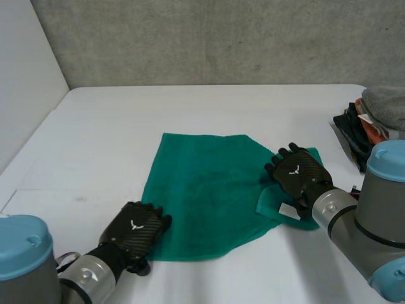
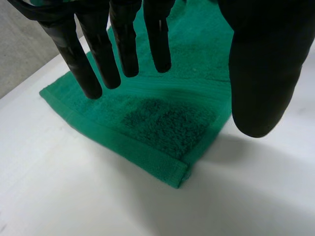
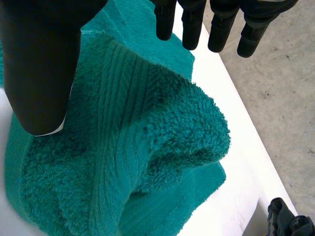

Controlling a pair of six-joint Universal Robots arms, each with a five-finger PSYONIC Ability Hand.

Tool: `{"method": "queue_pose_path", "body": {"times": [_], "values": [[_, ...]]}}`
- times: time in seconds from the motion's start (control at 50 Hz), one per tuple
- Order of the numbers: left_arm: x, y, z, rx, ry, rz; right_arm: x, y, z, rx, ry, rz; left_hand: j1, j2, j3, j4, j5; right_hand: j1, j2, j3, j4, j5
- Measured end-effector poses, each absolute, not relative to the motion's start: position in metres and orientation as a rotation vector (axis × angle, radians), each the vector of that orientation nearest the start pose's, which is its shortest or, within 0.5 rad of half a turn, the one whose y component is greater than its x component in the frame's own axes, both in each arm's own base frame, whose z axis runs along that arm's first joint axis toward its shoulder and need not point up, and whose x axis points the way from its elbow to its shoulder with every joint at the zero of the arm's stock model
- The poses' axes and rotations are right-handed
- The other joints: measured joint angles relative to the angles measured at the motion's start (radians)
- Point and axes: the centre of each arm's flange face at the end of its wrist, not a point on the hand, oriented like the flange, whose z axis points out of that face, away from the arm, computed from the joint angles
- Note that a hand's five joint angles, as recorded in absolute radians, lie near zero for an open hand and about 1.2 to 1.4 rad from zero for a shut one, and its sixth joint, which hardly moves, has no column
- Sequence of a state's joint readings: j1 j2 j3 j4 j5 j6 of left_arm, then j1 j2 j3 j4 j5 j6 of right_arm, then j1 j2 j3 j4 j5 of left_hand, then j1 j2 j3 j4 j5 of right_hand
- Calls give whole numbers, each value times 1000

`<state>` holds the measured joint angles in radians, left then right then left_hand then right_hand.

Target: Fold the laundry.

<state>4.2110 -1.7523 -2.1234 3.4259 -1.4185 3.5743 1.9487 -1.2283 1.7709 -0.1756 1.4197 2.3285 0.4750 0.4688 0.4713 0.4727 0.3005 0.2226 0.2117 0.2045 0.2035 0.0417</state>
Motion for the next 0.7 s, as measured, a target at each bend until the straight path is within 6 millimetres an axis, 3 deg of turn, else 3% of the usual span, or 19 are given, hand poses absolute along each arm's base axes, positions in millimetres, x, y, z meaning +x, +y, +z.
{"method": "queue_pose_path", "body": {"times": [0.44,0.7], "values": [[-261,-177,108,1382,2415,-1773,251,-239,150,-1621,2158,-1818,256,252,249,248,179,0,0,0,0,0],[-276,-206,114,1342,2305,-1928,251,-237,148,-1623,2160,-1812,311,323,317,317,184,0,0,0,0,0]]}}
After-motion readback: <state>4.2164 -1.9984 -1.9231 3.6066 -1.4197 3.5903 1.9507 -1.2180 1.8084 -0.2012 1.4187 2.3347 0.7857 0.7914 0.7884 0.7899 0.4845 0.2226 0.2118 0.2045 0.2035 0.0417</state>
